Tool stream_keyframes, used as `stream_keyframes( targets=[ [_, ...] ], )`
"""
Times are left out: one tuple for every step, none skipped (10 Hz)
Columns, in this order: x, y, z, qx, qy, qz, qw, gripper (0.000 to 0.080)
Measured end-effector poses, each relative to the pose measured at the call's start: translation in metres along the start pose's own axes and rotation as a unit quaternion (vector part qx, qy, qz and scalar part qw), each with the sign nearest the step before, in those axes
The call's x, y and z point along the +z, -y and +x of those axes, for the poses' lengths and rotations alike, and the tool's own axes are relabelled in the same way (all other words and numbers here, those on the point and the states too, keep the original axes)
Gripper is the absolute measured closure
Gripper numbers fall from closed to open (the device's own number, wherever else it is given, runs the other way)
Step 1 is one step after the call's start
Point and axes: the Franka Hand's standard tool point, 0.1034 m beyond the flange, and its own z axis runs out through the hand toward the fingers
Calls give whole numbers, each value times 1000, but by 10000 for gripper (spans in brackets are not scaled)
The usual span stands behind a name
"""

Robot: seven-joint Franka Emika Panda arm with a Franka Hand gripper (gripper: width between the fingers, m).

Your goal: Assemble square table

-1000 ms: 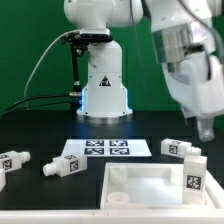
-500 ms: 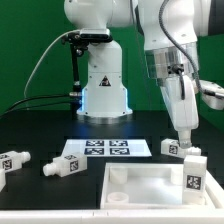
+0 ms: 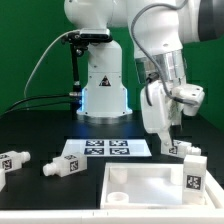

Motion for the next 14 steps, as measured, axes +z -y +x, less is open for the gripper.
stream_keyframes(
  targets=[
    [1,-2,-2,-5,0,-3,1000,151],
    [2,-2,-1,-5,-1,-3,1000,151],
    [2,-2,-1,-5,-2,-3,1000,151],
    [3,-4,-1,-2,-2,-4,1000,151],
    [9,-16,1,6,-8,-9,1000,151],
    [19,-36,8,11,-17,-12,1000,151],
    [30,-54,15,10,-30,-24,999,151],
    [42,-66,20,6,-42,-34,999,151],
    [50,-73,22,1,-50,-40,998,151],
    [54,-78,24,-2,-54,-45,998,151],
    [59,-82,26,-5,-60,-49,997,151],
    [64,-84,26,-5,-64,-53,997,151],
    [66,-85,25,-4,-66,-58,996,151],
    [66,-85,26,-5,-66,-58,996,265]
  ],
)
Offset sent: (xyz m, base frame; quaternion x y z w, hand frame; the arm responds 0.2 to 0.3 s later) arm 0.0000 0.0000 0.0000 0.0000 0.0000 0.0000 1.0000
